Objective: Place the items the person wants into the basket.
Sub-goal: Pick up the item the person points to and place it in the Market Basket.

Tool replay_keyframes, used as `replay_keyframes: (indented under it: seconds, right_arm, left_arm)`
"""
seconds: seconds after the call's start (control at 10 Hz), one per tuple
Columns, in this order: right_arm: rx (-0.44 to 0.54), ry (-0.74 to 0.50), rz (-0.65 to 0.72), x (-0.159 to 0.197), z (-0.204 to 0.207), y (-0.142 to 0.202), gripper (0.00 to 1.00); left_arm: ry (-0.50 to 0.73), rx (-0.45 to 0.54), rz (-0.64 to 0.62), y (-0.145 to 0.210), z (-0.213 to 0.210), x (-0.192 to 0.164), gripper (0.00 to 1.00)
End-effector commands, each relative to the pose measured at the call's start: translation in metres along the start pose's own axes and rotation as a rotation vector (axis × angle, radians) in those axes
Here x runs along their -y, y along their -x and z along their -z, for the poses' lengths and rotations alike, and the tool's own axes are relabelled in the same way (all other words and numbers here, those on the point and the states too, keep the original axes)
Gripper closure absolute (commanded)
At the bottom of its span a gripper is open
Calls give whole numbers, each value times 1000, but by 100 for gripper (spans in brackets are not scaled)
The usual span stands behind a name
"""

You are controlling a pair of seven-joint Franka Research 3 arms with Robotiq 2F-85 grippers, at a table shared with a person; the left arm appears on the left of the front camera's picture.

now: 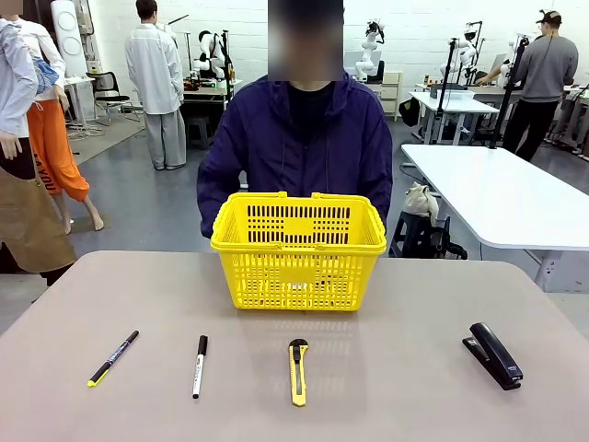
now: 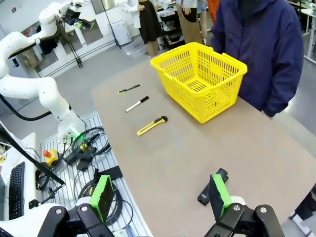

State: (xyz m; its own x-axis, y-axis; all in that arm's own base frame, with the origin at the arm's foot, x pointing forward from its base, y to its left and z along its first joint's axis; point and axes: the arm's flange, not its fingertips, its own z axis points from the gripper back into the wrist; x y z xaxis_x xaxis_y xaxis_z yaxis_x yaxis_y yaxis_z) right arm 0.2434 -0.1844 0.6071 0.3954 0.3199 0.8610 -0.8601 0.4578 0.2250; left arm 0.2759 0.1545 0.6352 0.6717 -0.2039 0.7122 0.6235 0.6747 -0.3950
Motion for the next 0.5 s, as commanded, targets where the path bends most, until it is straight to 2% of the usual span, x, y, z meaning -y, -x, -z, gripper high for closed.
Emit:
replay_keyframes:
  seconds: [0.0,0.4]
  right_arm:
    - [25,-17,-19,3,-3,0,0]
    - [25,-17,-19,3,-3,0,0]
  left_arm:
    - [12,15,11,1,0,0,0]
    - [12,15,11,1,0,0,0]
